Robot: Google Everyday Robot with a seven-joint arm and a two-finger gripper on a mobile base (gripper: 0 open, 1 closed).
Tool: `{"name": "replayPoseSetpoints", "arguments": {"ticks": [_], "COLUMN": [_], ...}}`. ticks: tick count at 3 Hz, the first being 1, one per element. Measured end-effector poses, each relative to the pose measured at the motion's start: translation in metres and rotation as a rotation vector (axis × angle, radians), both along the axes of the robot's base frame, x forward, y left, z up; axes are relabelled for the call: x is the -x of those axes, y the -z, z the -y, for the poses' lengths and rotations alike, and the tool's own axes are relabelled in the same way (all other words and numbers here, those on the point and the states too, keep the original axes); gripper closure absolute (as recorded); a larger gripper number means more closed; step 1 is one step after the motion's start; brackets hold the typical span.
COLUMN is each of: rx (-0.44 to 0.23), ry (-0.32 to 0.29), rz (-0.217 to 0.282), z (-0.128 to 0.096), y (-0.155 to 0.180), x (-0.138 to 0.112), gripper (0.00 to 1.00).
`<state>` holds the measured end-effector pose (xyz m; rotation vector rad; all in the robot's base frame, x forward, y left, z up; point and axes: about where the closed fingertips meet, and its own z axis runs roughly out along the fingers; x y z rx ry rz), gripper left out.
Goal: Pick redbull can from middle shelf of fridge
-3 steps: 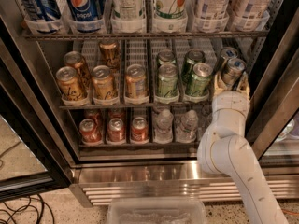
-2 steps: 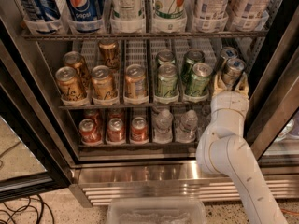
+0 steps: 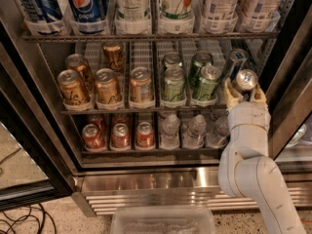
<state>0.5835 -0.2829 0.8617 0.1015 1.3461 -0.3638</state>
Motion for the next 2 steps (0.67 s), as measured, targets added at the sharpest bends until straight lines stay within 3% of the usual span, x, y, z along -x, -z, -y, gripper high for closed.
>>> {"name": "replayPoseSetpoints", "arguments": {"ticks": [2], "rx": [0.047], "ry": [-0.15], "rz": [0.134], "z": [-0.031], "y": [-0.048], "x": [0.042], "gripper": [1.0]}}
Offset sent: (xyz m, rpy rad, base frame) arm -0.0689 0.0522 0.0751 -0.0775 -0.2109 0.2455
